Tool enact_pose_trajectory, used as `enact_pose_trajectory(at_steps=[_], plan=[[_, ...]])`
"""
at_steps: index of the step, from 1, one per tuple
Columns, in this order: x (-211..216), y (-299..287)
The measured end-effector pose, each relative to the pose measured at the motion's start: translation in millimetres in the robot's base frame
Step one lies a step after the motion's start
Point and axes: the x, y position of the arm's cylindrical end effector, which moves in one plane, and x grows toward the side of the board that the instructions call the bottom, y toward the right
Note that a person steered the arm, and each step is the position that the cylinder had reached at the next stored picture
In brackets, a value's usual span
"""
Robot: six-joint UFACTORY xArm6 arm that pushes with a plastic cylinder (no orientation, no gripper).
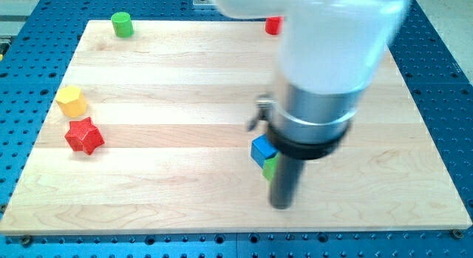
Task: Place the stars parallel to each other
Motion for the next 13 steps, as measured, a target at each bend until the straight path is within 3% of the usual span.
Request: enact_pose_trajectory(at_steps=[2, 5, 6, 8, 9, 10, 13], plan=[[-10.6, 88.0], [-12.5, -62.3], [-9.5, -81.8], [-9.7, -285.9], [-76.9, -311.1], [-109.9, -310.9], [-130.6, -212.6]])
